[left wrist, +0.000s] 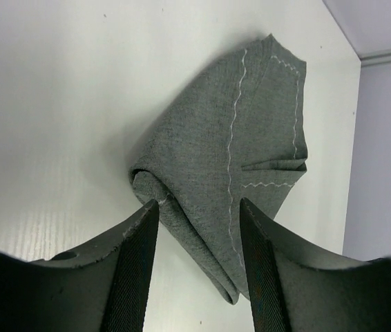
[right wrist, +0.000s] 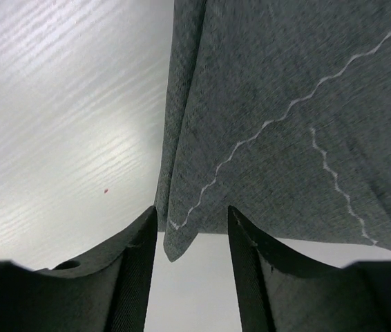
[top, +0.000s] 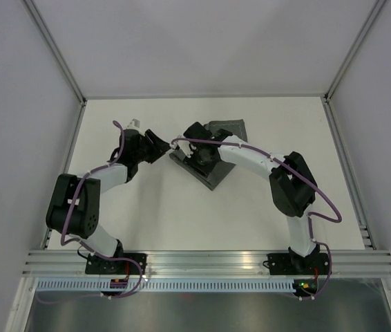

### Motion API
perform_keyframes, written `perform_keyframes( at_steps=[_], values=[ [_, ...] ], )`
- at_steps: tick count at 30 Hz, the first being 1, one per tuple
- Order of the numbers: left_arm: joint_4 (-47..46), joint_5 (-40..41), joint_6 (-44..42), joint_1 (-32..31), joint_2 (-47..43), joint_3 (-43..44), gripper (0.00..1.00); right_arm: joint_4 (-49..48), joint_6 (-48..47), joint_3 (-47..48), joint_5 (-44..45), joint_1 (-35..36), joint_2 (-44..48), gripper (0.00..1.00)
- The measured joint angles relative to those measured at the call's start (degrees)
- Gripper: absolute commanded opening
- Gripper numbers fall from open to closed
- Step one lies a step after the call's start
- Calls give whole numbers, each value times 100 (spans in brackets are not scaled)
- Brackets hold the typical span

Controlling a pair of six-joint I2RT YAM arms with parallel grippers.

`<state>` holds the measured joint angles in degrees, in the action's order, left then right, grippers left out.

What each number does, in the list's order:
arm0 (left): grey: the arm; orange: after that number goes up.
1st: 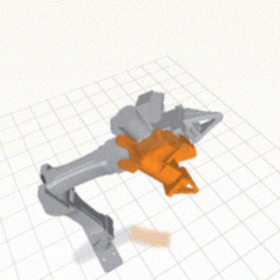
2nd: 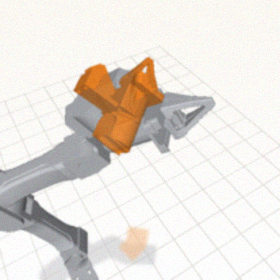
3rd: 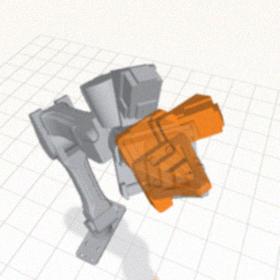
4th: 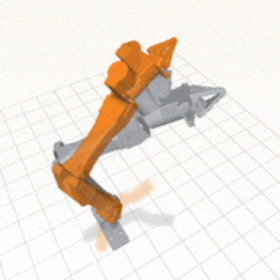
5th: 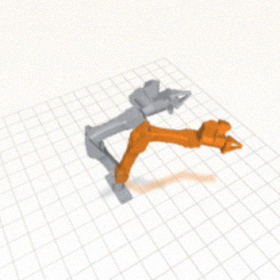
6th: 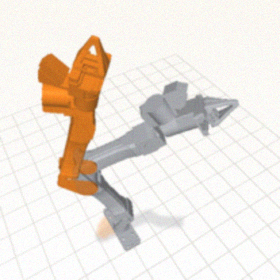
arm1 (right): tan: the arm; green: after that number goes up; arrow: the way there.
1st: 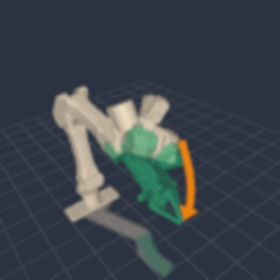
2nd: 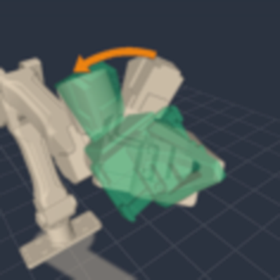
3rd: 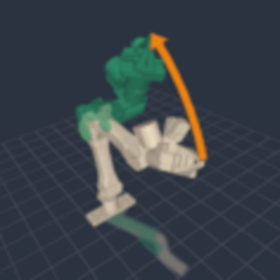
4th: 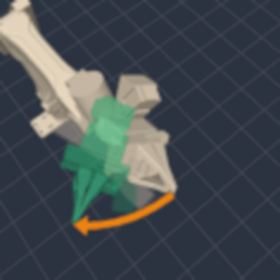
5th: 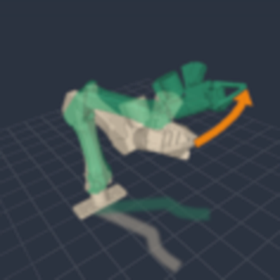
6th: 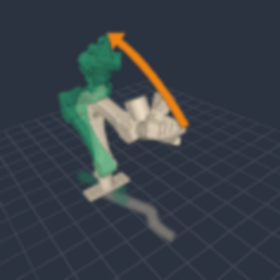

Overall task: Fold the napkin, place the utensils inside, and roll it up
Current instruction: Roll the napkin with the utensil

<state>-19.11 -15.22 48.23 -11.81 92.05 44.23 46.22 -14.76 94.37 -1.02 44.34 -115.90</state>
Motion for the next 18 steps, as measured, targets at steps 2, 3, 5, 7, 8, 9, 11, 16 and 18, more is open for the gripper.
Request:
perform_keyframes(
  at_steps=[2,3,5,7,8,9,11,16,18],
  values=[
    [236,42,-33,68,-138,98,56,-140,15,61,221,101,2,56],
    [337,74,-48,107,-221,160,56,-221,26,61,330,164,0,56],
    [511,127,-83,186,-378,284,56,-387,74,61,555,315,-37,57],
    [730,170,-125,273,-551,459,56,-601,136,44,774,461,-94,58],
    [811,184,-151,313,-621,566,57,-704,160,20,876,516,-116,58],
    [890,214,-179,348,-684,671,57,-831,186,-28,1010,586,-136,58],
    [1054,278,-229,393,-817,855,57,-1012,249,-129,1237,717,-162,60],
    [1226,313,-308,446,-1073,1029,57,-1364,339,-181,1836,949,-326,60],
    [1298,313,-326,446,-1102,1032,57,-1478,350,-181,2020,970,-433,61]
  ],
)
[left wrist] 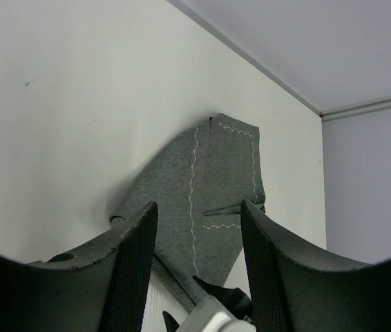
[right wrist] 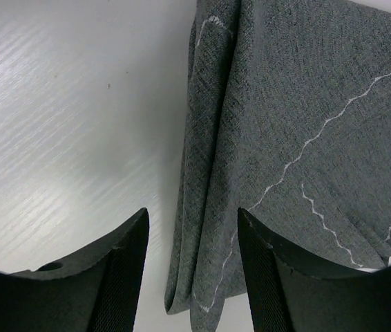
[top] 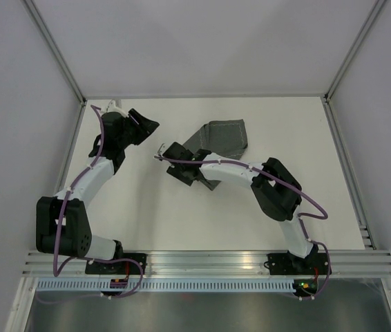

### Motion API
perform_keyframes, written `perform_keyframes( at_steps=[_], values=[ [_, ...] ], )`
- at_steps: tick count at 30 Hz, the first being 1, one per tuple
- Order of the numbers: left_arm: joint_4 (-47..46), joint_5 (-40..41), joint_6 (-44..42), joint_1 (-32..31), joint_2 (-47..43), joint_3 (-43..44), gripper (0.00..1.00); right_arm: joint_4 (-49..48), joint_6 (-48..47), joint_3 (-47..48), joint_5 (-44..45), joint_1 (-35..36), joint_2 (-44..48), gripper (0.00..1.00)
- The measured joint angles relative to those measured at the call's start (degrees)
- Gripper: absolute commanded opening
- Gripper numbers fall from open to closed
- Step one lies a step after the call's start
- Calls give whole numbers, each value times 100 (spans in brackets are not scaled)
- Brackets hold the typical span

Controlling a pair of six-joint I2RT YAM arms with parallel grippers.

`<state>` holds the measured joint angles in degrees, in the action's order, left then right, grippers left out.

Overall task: Fold the napkin, place the utensils inside, and roll it up
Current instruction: Roll the napkin with the utensil

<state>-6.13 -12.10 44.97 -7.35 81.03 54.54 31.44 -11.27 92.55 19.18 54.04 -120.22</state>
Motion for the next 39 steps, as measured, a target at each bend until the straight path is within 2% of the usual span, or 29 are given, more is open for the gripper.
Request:
perform_keyframes(
  at_steps=[13,18,30,34,39],
  values=[
    [179,-2,-61,59,-4,0,57,-378,101,-162,516,-20,-339,57],
    [181,-4,-92,79,-4,0,57,-673,92,-343,651,-15,-350,48],
    [190,-11,-118,92,-4,0,57,-1054,74,-479,597,-103,-348,48],
    [195,-24,-122,92,-4,0,57,-1088,101,-479,260,-251,-326,43],
    [197,-31,-136,92,-4,-2,57,-1108,136,-481,-138,-396,-317,27]
  ],
)
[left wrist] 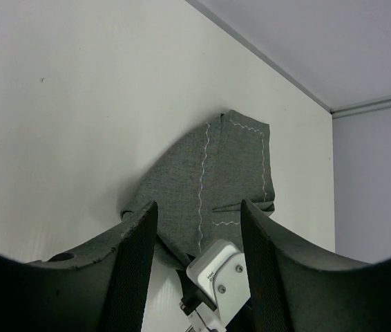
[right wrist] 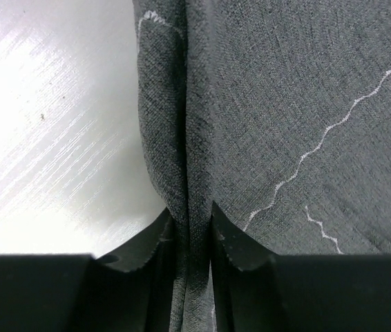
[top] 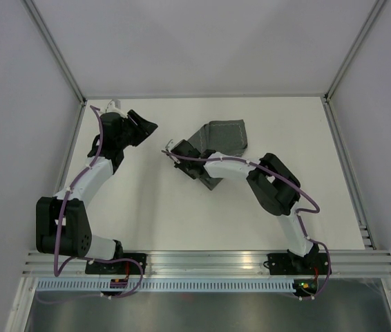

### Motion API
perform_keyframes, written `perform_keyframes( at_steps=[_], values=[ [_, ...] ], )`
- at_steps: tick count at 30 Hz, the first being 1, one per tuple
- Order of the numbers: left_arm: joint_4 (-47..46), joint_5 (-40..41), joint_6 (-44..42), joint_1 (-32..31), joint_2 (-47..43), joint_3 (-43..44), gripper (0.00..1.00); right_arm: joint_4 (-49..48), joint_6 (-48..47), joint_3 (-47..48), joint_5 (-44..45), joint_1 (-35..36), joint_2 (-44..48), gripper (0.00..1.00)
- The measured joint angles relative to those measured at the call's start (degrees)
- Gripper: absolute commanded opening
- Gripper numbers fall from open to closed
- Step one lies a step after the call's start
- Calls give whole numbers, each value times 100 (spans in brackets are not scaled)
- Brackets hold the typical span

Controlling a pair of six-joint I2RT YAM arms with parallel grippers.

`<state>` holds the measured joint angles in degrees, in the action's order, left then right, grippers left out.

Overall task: Fold the napkin, place the utensils inside, and roll it up
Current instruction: Roll the napkin with the utensil

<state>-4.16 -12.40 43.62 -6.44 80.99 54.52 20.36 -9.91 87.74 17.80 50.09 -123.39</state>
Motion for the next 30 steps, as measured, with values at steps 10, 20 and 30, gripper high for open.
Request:
perform_keyframes(
  at_steps=[10,20,30],
  values=[
    [-20,11,-24,0,-22,-109,55,44,2,-52,-1292,-476,133,12],
    [-588,101,-208,-33,-901,-1403,55,610,-721,-293,-3724,-1196,348,7],
    [-1718,826,-1906,-1541,-2197,-2732,52,2356,-1926,94,-5764,-1716,-48,4]
  ],
)
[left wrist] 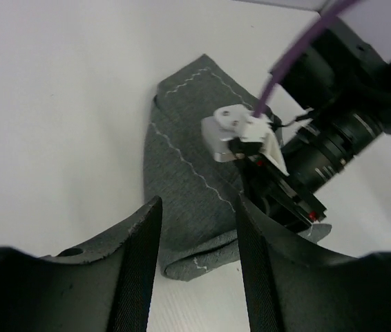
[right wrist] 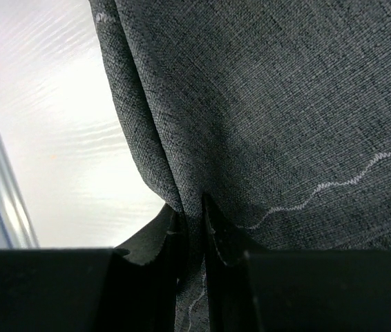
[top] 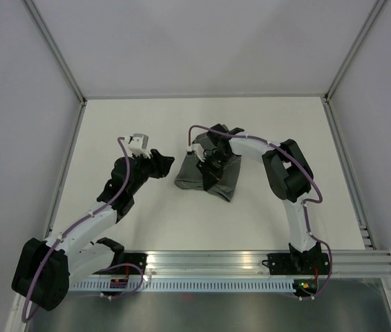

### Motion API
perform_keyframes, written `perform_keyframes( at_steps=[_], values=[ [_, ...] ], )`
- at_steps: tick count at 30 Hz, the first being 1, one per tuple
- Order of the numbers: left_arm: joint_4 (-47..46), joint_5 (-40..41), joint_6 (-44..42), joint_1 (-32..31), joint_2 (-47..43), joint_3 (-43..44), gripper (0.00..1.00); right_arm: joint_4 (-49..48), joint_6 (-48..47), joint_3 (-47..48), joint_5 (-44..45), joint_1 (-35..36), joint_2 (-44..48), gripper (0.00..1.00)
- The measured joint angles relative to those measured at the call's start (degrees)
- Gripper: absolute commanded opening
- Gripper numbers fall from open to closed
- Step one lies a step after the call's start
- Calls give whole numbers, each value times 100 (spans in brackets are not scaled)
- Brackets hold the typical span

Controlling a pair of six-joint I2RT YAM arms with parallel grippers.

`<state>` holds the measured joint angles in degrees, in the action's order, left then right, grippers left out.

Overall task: Fold the napkin, place the utensils inside, and roll it up
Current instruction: Roll the napkin with the utensil

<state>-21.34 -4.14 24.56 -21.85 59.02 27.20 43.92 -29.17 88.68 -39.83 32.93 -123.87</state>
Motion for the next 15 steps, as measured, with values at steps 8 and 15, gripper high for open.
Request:
perform_keyframes(
  at_steps=[8,15],
  values=[
    [-306,-719,-1591,-710,107,74,55,1515,-728,396,-920,-109,-573,3],
    [-105,-999,-3327,-1672,826,551,57,2144,-813,426,-1248,-192,-839,3]
  ],
)
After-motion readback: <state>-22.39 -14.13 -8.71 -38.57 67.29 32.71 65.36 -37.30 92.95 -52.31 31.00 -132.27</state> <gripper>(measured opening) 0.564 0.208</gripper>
